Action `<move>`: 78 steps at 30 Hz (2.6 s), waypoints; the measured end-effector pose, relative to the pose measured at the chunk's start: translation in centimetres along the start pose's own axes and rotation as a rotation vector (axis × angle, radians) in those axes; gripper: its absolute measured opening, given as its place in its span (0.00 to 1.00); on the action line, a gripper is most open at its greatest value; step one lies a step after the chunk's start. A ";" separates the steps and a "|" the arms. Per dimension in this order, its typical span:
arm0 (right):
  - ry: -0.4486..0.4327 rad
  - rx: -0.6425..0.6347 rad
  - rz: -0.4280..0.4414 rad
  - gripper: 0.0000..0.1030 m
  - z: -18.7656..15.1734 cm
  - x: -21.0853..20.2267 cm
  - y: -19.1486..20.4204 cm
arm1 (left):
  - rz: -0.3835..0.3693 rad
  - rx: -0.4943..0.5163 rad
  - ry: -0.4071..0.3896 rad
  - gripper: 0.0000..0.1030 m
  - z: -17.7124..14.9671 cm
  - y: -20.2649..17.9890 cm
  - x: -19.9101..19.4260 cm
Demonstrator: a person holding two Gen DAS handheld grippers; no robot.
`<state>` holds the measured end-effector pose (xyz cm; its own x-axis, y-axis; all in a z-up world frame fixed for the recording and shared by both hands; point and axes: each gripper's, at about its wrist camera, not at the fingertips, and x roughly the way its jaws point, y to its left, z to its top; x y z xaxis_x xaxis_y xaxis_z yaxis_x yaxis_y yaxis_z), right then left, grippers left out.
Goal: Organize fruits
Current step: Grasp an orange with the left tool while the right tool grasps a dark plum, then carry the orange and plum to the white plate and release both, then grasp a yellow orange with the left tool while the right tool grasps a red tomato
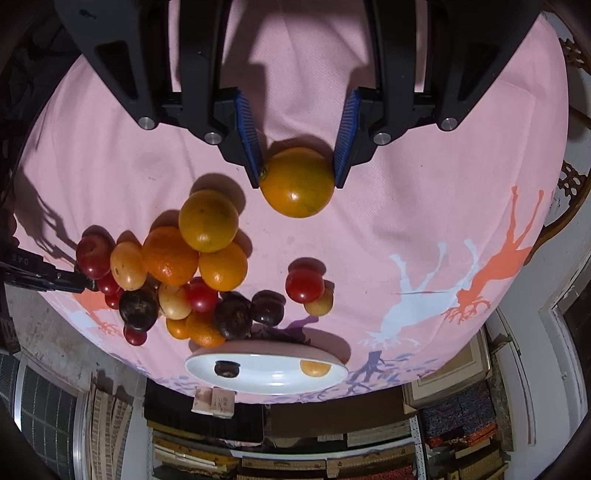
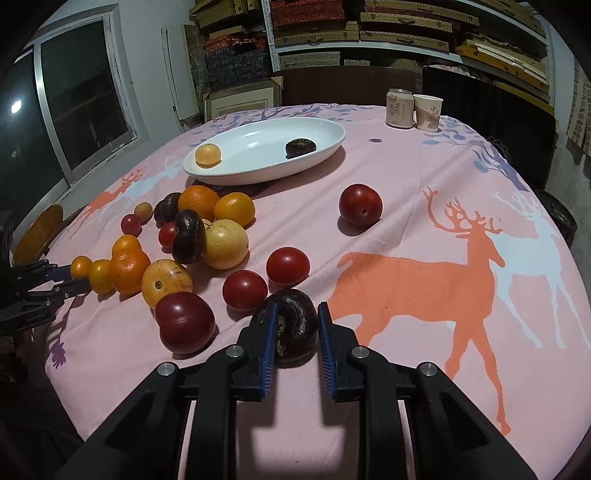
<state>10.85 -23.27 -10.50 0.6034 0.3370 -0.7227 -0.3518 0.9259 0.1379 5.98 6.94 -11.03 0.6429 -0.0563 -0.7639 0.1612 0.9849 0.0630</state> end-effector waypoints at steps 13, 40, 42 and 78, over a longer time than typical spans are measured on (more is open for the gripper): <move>0.073 -0.103 -0.049 0.41 0.0 1.5 2.2 | 0.010 -0.008 0.021 0.37 0.5 -0.1 0.4; -0.182 0.042 0.137 0.41 13.0 0.0 -0.6 | -0.110 -0.020 -0.108 0.37 14.6 -0.6 1.8; -0.180 0.032 0.120 0.41 14.9 1.7 -0.2 | -0.113 -0.010 -0.098 0.37 17.0 -1.3 3.8; -0.070 0.187 0.082 0.96 3.0 0.8 -0.6 | -0.161 0.051 -0.023 0.71 2.7 -1.4 0.1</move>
<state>13.67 -23.05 -9.07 0.6292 0.4173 -0.6557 -0.2666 0.9083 0.3222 7.85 5.12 -9.46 0.6228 -0.2167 -0.7518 0.3010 0.9533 -0.0254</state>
